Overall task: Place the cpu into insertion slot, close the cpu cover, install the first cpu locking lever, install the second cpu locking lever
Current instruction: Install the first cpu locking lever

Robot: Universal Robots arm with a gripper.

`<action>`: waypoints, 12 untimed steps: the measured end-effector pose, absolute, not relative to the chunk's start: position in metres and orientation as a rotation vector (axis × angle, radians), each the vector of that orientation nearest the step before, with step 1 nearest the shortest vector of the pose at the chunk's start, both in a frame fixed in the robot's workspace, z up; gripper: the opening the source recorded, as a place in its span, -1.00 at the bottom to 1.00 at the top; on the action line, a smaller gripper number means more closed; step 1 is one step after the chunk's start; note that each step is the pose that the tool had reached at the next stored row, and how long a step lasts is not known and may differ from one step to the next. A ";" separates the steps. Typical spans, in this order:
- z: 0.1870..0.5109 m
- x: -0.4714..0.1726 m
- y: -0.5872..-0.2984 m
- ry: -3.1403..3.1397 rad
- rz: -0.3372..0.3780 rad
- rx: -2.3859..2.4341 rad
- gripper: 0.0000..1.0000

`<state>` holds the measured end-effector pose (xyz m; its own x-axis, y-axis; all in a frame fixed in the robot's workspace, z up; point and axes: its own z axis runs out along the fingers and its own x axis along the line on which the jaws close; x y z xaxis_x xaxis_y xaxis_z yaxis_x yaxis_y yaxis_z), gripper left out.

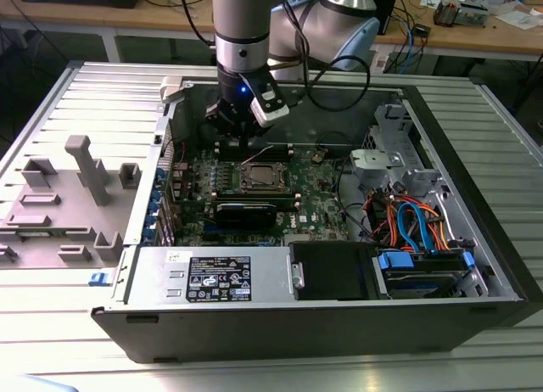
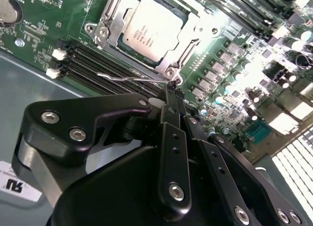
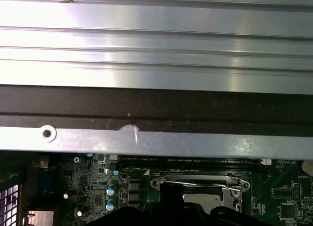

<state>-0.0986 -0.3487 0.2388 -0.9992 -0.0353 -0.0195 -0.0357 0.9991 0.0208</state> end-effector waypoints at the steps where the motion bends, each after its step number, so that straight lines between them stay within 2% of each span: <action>1: 0.237 -0.099 -0.348 3.122 0.033 -0.071 -0.79; 12: 0.221 -0.095 -0.344 3.122 0.031 -0.085 -0.79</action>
<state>-0.0946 -0.3436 0.2206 -0.9984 -0.0539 -0.0186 -0.0543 0.9983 0.0196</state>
